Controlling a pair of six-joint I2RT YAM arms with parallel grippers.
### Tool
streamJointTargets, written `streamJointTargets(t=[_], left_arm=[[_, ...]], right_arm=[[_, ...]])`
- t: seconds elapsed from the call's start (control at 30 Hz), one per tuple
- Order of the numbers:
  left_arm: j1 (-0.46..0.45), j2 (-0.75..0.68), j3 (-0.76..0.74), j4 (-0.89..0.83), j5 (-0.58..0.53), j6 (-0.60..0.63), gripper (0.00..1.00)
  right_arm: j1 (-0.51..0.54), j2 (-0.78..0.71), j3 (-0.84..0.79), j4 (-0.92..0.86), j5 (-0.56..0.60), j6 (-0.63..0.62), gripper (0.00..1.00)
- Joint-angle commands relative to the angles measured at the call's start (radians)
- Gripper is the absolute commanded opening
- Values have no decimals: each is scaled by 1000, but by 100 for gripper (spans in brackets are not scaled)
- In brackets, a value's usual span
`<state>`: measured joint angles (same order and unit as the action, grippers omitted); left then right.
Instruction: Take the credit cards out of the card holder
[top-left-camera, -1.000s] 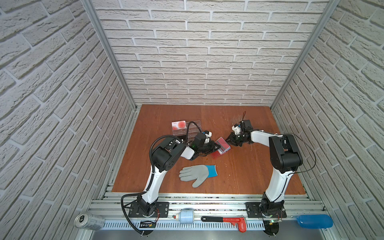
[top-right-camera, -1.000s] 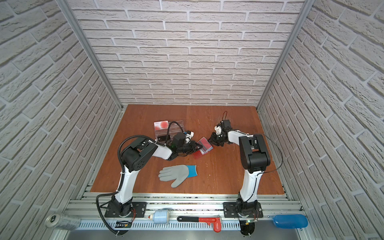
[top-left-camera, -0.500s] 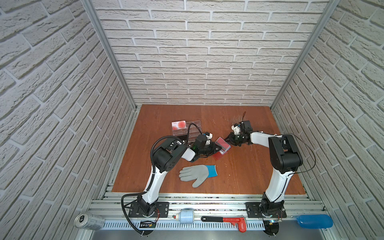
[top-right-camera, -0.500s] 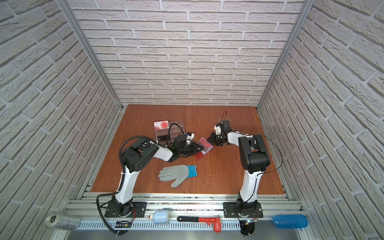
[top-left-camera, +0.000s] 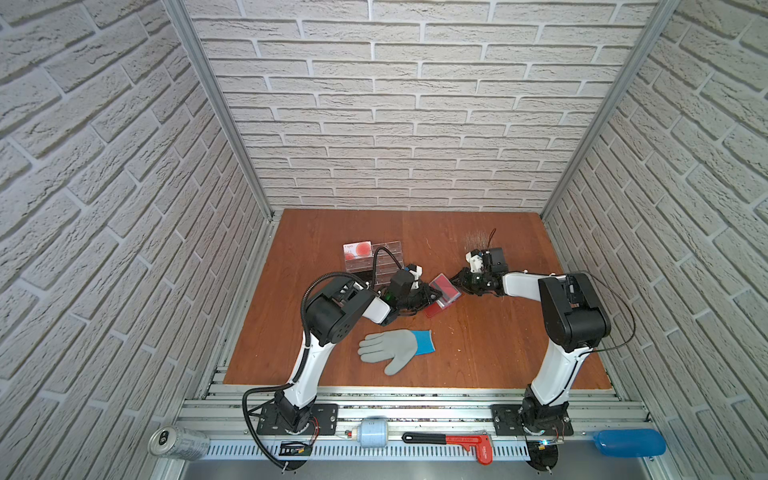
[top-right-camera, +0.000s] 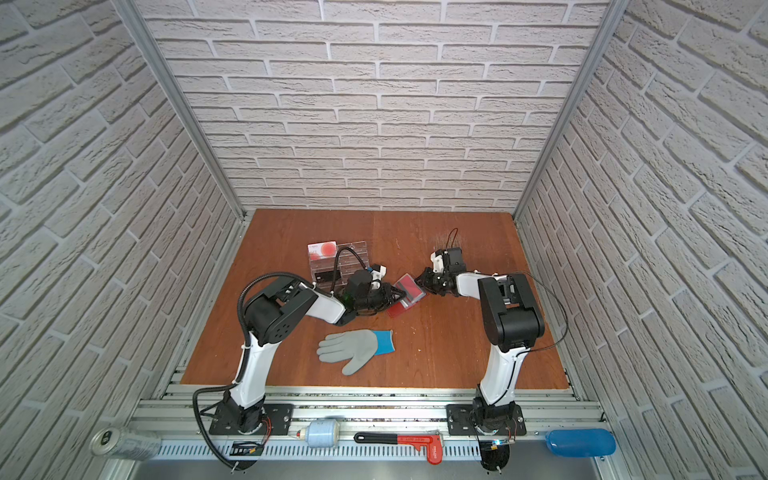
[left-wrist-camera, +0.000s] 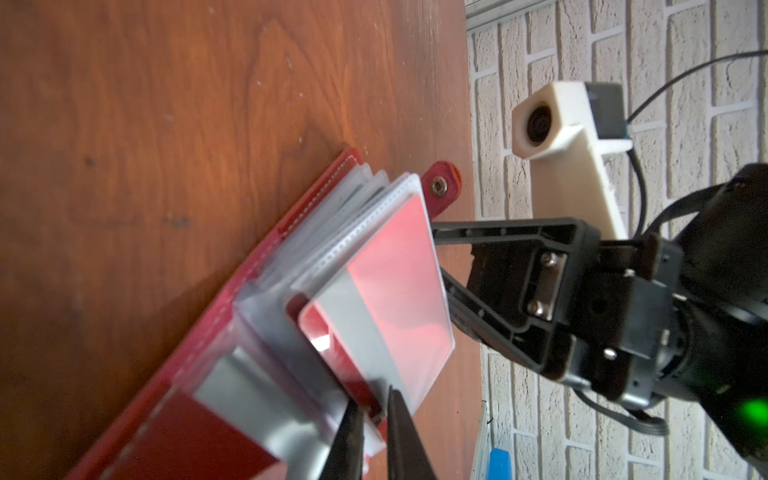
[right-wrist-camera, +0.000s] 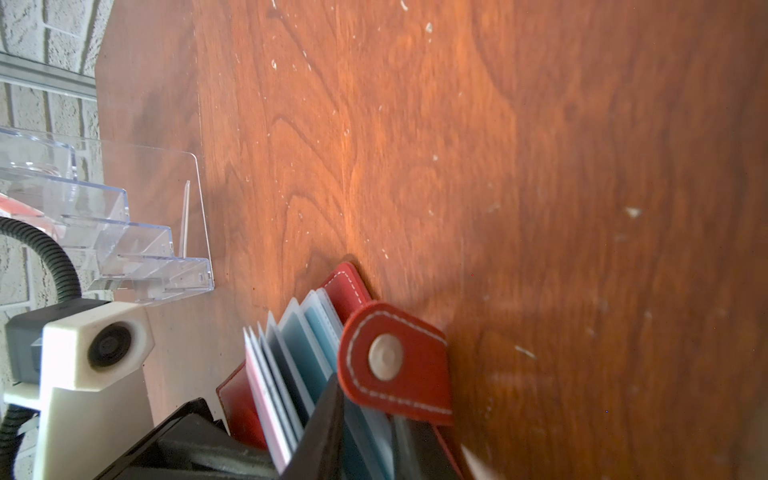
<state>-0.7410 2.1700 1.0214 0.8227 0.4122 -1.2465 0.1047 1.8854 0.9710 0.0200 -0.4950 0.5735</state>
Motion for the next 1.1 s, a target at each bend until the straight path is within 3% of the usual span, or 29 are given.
streamJointTargets(t=[0.0, 0.47, 1.07], left_arm=[[6, -21, 12, 84, -71, -8, 16], [9, 6, 32, 228, -94, -19, 20], [2, 56, 84, 287, -12, -23, 26]], right_arm=[[30, 22, -70, -167, 4, 15, 23], [30, 28, -103, -144, -9, 14, 23], [30, 64, -76, -157, -13, -6, 22]])
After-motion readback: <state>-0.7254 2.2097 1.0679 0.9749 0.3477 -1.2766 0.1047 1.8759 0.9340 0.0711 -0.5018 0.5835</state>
